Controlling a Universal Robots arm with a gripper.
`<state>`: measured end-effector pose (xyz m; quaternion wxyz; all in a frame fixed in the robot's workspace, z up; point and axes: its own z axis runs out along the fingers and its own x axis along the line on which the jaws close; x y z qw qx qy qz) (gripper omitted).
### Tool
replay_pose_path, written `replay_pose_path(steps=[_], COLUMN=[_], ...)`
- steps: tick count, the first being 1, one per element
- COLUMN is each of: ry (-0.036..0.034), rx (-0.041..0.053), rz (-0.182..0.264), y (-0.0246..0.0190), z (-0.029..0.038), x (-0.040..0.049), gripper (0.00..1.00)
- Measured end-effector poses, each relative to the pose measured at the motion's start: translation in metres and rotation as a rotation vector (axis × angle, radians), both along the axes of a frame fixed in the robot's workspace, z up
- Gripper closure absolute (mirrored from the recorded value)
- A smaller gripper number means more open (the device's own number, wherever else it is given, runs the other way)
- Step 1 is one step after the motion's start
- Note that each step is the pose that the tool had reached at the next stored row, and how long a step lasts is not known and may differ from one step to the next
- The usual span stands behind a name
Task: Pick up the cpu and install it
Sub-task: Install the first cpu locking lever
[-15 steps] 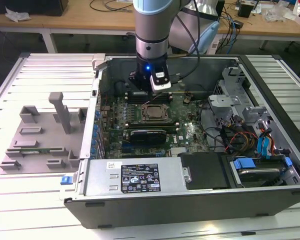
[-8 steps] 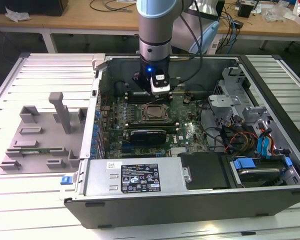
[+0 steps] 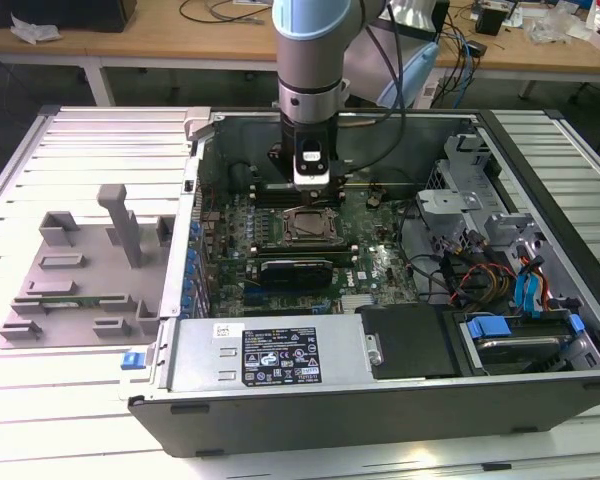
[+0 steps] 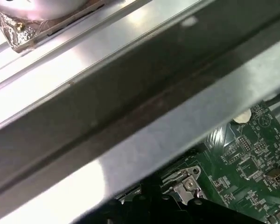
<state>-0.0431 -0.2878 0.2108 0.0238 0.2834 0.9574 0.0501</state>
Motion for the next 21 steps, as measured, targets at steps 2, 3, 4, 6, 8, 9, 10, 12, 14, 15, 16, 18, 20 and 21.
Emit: replay_pose_path(steps=[2,3,4,6,8,9,10,12,14,15,16,18,20,21], ry=[0.0000,0.0001,0.0001,0.0001,0.0004,0.0006,0.0006,0.0000,0.0003,0.0005,0.0007,0.0001,-0.0009,-0.0001], rx=[-0.0016,-0.0022,-0.0024,-0.0034,-0.0056,-0.0072,-0.0079,-0.0072,-0.0088,-0.0090,-0.0093,-0.0089,-0.0069,-0.0082], rz=[-0.006,-0.009,-0.014,-0.019,-0.022,-0.024,-0.025,-0.027,-0.029,-0.030,-0.030,-0.030,-0.029,-0.030], y=[0.0001,0.0001,0.0000,0.0003,0.0002,0.0001,0.0001,0.0004,0.0004,0.0004,0.0006,0.0018,0.0024,0.0022], z=[-0.0009,-0.0014,-0.0025,-0.0062,-0.0080,-0.0088,-0.0095,-0.0113,-0.0121,-0.0121,-0.0122,-0.0111,-0.0078,-0.0034], x=[0.0026,0.0034,0.0044,0.0045,0.0045,0.0044,0.0044,0.0046,0.0047,0.0049,0.0052,0.0054,0.0058,0.0057], gripper=[0.89,0.89,0.89,0.89,0.89,0.89,0.89,0.89,0.89,0.89,0.89,0.89,0.89,0.89])
